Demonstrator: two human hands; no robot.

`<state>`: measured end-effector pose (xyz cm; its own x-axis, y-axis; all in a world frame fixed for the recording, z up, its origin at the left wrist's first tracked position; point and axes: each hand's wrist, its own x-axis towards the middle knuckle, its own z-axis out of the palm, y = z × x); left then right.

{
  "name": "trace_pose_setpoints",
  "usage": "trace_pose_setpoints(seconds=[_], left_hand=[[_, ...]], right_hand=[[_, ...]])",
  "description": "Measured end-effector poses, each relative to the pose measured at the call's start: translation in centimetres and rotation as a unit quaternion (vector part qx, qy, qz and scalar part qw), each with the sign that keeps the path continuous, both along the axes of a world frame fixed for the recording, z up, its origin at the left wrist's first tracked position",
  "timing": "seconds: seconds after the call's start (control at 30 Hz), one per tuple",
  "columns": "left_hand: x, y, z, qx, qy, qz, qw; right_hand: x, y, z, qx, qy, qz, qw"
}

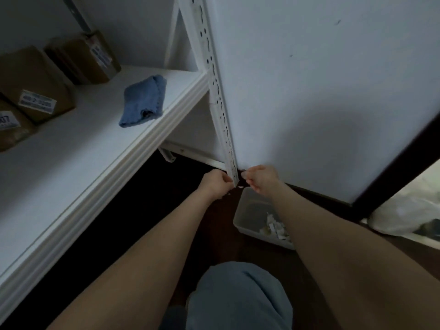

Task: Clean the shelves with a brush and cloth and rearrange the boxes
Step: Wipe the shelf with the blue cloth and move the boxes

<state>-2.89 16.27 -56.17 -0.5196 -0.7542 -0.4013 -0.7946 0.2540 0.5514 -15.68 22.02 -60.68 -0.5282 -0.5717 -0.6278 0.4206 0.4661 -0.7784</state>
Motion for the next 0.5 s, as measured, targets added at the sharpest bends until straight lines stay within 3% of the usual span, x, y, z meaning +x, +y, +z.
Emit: trace_pose_setpoints(seconds=[0.23, 0.5], left_hand=[[-1.0, -1.3, -8.8, 0.139, -0.007, 0.080, 0.987], [-2.0, -2.1, -16.5, 0.203, -0.006, 0.123, 0.972]], right_hand=[[0.6, -0.5, -7.5, 0.031, -0.049, -0.004, 0.998], [0.8, -1.6, -16.2, 0.077, -0.071, 0.027, 0.994]])
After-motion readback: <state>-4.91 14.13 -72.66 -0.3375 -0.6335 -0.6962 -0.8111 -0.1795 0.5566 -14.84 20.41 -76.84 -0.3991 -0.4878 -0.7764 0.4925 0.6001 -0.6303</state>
